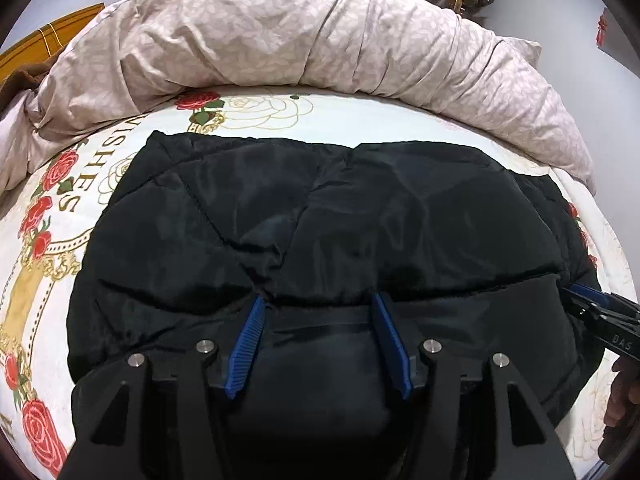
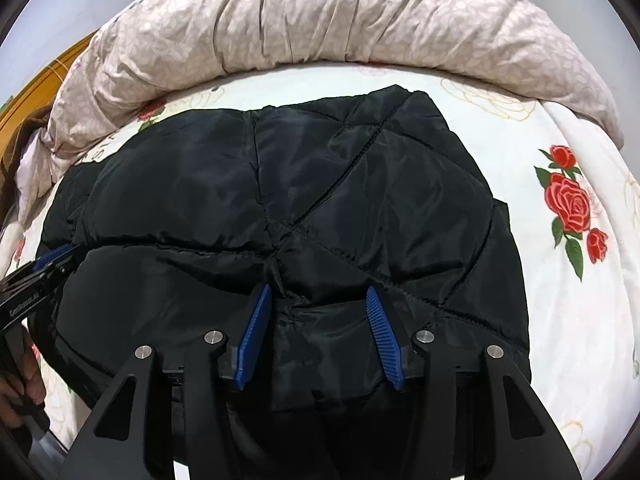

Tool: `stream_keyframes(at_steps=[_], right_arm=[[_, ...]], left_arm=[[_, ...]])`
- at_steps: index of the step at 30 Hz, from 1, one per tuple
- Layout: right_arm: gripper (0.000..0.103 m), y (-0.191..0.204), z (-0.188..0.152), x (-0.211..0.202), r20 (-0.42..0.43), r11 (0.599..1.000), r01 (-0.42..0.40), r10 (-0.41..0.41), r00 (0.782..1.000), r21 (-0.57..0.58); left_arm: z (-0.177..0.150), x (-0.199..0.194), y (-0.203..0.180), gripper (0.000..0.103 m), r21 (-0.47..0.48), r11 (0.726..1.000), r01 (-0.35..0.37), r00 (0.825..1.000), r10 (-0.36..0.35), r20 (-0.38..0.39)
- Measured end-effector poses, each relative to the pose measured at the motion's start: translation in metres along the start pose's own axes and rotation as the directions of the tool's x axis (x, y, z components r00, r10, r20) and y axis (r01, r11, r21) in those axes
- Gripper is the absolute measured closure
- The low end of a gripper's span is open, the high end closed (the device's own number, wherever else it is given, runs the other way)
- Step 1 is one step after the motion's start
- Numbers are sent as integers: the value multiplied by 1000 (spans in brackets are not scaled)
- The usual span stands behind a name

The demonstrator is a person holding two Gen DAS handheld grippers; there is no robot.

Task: Fold large clothes
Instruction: 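Grasp the jacket edge again with both tools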

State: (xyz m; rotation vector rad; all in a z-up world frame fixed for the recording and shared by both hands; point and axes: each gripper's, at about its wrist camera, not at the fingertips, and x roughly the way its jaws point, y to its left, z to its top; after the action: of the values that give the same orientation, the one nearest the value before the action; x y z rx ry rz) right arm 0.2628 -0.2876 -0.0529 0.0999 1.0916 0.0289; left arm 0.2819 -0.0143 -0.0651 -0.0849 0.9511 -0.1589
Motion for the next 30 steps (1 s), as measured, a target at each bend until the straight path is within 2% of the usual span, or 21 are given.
stream_keyframes(at_steps=[2,4,5,7,10,13,16,24,30], right_arm=[[53,2,4,-11,19,1000,13,-13,1000,-12],[53,0,10,-24,67,1000,5,-5,998,-7],[53,-3,13,-24,71,1000,14,-14,997,-4],[53,-13,19,-14,51,999,48,-48,998,2],[53,-28,24,8,2,997,79,-79,997,6],[53,-34,25,22,-5,988,156,-156,988,-20],[53,-42,25,29,-14,988,156,-156,988,-5],[53,-42,20,37,11,985,169,-169,986,-21],[53,-41,22,42,9,984,175,-175,985,-25]], left_arm=[[5,-4,-1,44,11,1000,2,1000,-2,-13],[12,-15,4,44,13,1000,14,1000,-15,15],[15,-19,9,44,21,1000,-3,999,3,34],[21,-15,22,44,14,998,-58,997,57,46],[26,1,51,43,-57,995,-78,997,79,15],[28,15,52,43,-31,994,-106,994,106,9],[29,26,43,43,9,991,-136,991,136,14],[28,38,50,42,-9,994,-108,994,108,18],[30,42,45,42,3,991,-133,991,133,18]])
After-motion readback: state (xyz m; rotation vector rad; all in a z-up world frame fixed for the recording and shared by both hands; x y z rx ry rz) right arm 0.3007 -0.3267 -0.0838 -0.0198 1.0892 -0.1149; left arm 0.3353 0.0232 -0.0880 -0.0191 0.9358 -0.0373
